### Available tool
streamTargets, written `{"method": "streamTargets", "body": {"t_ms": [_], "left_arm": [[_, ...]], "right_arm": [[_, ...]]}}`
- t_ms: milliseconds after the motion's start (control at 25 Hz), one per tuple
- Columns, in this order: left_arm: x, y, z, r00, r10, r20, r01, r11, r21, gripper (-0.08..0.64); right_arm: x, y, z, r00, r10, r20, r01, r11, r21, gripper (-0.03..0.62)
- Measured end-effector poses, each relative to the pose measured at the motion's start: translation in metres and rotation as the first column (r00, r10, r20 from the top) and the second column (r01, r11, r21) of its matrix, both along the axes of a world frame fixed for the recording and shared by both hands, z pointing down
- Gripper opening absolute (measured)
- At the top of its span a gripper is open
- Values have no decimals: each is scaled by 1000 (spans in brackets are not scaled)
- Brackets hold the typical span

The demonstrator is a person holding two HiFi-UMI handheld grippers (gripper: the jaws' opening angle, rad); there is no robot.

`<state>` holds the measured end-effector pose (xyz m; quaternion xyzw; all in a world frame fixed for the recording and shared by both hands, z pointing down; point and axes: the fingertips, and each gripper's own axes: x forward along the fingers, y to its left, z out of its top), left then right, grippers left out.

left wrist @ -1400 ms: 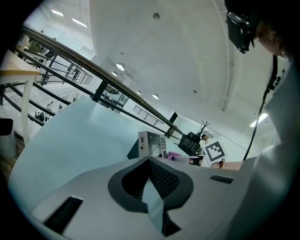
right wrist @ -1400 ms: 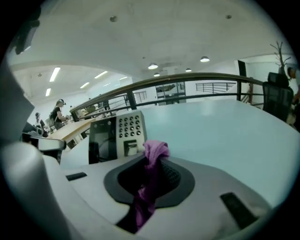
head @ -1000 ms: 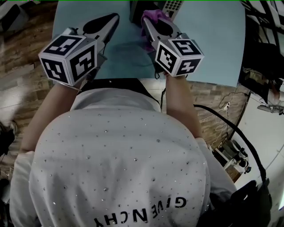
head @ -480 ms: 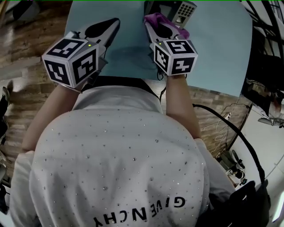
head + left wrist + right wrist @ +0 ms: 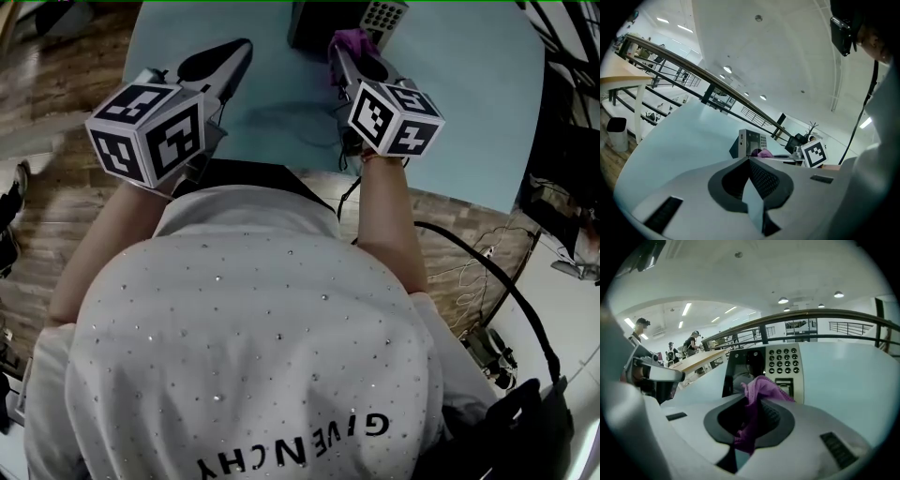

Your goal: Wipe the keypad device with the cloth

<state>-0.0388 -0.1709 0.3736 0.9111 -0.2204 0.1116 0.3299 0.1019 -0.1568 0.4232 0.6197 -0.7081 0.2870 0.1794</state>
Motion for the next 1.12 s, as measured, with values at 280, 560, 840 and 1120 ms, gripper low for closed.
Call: {"method": "streamTargets", "body": {"t_ms": [280, 560, 840, 1120], "left_arm": [[5, 30, -3, 999, -24, 30, 25, 999, -27, 0], [15, 53, 18, 994, -60, 89, 64, 997, -38, 0], [8, 70, 14, 988, -128, 91, 133, 990, -49, 0], [-10, 71, -6, 970, -233, 71, 233, 972, 6, 0]], "right_arm": [[23, 14, -9, 997, 43, 64, -45, 999, 24, 40], [55, 20, 1, 991, 57, 125, -66, 995, 76, 40], [71, 27, -4, 973, 101, 206, -121, 989, 90, 40], [36, 22, -18, 992, -45, 117, 30, 992, 121, 40]]}}
